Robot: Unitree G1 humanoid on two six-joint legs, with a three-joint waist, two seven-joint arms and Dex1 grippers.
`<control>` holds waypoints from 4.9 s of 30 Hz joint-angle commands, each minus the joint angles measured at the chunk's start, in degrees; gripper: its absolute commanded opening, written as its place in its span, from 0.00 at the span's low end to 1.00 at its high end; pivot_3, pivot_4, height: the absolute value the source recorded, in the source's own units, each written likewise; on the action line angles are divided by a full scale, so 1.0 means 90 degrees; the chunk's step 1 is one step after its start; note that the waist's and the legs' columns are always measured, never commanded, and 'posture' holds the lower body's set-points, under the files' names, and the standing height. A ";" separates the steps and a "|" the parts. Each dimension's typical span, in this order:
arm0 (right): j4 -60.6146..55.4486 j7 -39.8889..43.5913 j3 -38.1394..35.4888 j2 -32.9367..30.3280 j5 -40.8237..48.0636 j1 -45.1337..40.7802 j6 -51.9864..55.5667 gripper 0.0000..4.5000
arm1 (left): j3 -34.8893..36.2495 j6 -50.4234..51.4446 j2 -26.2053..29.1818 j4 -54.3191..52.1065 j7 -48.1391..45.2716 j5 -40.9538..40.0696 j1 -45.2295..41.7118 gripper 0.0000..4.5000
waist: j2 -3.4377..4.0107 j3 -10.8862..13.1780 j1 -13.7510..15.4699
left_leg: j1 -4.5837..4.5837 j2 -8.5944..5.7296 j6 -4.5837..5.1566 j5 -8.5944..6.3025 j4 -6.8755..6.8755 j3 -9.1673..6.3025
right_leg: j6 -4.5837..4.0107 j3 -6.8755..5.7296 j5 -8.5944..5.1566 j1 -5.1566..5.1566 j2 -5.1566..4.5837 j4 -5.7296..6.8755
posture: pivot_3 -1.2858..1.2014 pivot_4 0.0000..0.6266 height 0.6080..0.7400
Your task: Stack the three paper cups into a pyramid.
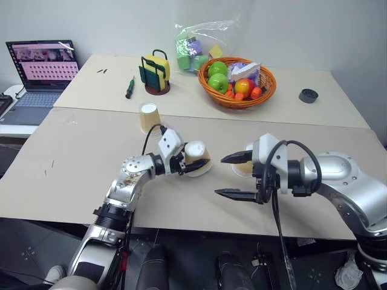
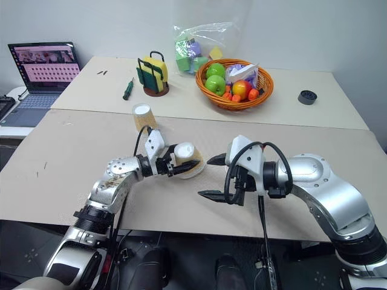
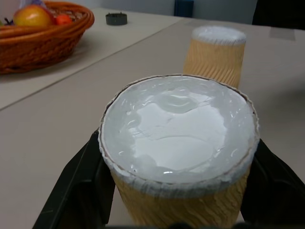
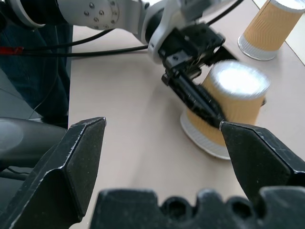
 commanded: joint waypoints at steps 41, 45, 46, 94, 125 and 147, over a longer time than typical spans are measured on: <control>0.0279 0.0059 -0.0099 0.0241 -0.0154 -0.0177 -0.0220 1.00 | 0.1628 -0.0764 0.0010 0.2338 0.3646 0.0785 -0.1261 0.99 | 0.0002 0.0005 0.0160 | -0.0015 -0.0007 -0.0004 0.0005 -0.0007 -0.0004 | 0.0011 -0.0001 0.0013 -0.0007 0.0000 -0.0021 | 0.52 0.24 0.40; 0.0274 0.0034 -0.0099 0.0284 -0.0175 -0.0155 -0.0238 1.00 | 0.1724 -0.0972 0.0010 0.2833 0.3574 0.0730 -0.1656 0.99 | 0.0003 0.0005 0.0150 | -0.0016 -0.0007 -0.0007 0.0008 -0.0006 -0.0004 | 0.0012 -0.0001 0.0014 -0.0009 0.0000 -0.0019 | 0.52 0.24 0.40; 0.0274 0.0029 -0.0096 0.0295 -0.0184 -0.0155 -0.0242 1.00 | 0.1741 -0.1002 0.0007 0.2953 0.3569 0.0721 -0.1732 0.99 | 0.0003 0.0005 0.0150 | -0.0016 -0.0007 -0.0009 0.0009 -0.0006 -0.0004 | 0.0012 -0.0001 0.0015 -0.0009 0.0000 -0.0019 | 0.52 0.24 0.40; 0.0213 -0.0216 -0.0094 0.0263 -0.0321 0.0104 -0.0189 1.00 | 0.2190 -0.1906 -0.0300 0.4098 0.2324 0.0328 -0.2843 0.62 | 0.0001 0.0006 0.0151 | -0.0024 -0.0009 -0.0017 0.0014 -0.0005 -0.0005 | 0.0021 -0.0001 0.0019 -0.0012 0.0000 -0.0018 | 0.52 0.24 0.40; -0.0380 -0.0690 -0.0961 -0.0036 0.0235 0.0598 0.0372 1.00 | 0.0852 0.1304 0.1275 -0.0575 -0.0911 -0.1111 0.0128 0.62 | 0.0004 0.0005 -0.0010 | -0.0001 -0.0008 -0.0004 0.0021 -0.0010 -0.0009 | -0.0006 -0.0002 0.0004 0.0014 0.0001 -0.0018 | 0.52 0.24 0.40; 0.0771 0.0168 -0.3220 -0.1393 -0.0162 0.2215 0.0116 1.00 | 0.2288 0.3187 0.2594 -0.2655 -0.0899 -0.2604 -0.0017 0.98 | 0.0004 0.0005 0.0006 | 0.0004 -0.0010 -0.0003 0.0021 -0.0010 -0.0013 | -0.0006 0.0000 0.0000 0.0027 -0.0001 -0.0020 | 0.52 0.24 0.40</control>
